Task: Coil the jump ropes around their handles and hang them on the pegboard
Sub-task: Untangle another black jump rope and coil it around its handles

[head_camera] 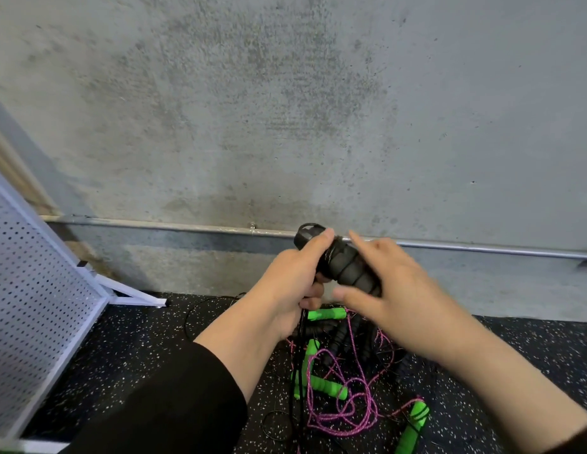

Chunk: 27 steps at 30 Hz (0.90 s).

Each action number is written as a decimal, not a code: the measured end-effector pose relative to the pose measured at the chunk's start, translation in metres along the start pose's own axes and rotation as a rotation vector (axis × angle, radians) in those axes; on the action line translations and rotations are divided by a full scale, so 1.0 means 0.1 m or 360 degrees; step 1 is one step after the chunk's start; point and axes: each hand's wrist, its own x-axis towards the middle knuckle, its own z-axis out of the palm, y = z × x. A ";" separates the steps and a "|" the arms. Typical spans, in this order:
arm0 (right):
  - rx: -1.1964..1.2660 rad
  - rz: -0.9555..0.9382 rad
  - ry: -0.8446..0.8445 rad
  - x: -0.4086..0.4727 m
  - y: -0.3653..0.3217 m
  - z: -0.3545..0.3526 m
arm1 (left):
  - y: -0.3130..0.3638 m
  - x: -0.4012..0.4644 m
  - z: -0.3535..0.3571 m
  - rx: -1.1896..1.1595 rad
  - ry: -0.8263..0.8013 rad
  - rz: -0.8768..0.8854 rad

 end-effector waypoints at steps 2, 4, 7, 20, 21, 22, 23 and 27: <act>0.0666 0.0298 0.0125 0.02 0.00 -0.10 | 0.05 -0.02 -0.01 -0.0049 -0.0088 0.0073; 0.1585 0.0695 -0.0112 0.01 0.02 -0.15 | 0.07 -0.04 -0.01 -0.0079 -0.0150 0.0139; 0.2257 0.0962 -0.0644 -0.09 0.01 -0.22 | 0.07 -0.06 -0.01 -0.0075 -0.0225 0.0202; 0.2284 0.0626 0.0016 0.07 0.09 -0.18 | 0.05 -0.15 0.06 0.0430 -0.0288 0.0312; 0.2215 0.0631 0.0083 0.08 0.10 -0.19 | 0.03 -0.15 0.08 0.0432 -0.0311 0.0292; 0.2101 0.0641 0.0145 0.09 0.11 -0.19 | 0.02 -0.14 0.09 0.0430 -0.0317 0.0258; 0.1990 0.0635 0.0194 0.10 0.11 -0.18 | 0.01 -0.14 0.09 0.0418 -0.0289 0.0216; 0.1418 0.0509 0.0285 0.10 0.16 -0.14 | 0.04 -0.10 0.07 0.0312 -0.0210 0.0010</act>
